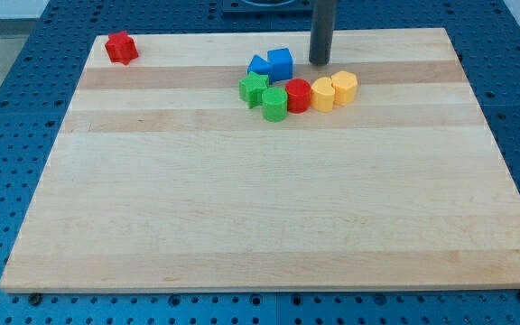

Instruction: Move the red circle bottom left to the yellow heart

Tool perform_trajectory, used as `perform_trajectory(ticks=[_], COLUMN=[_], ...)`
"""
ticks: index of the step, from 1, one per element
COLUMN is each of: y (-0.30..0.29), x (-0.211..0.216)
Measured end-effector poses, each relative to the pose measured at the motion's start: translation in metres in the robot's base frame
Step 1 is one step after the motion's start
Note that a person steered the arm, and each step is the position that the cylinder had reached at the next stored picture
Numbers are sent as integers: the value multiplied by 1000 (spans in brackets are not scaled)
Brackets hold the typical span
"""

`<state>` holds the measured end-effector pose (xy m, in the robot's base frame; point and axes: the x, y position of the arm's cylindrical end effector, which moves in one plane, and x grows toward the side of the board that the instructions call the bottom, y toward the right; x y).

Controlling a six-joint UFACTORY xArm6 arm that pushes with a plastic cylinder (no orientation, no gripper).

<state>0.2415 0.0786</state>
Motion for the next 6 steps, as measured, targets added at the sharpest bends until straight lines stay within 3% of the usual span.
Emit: perform_trajectory(ticks=[1, 4, 6], y=[-8, -15, -22], x=[-32, 42, -14])
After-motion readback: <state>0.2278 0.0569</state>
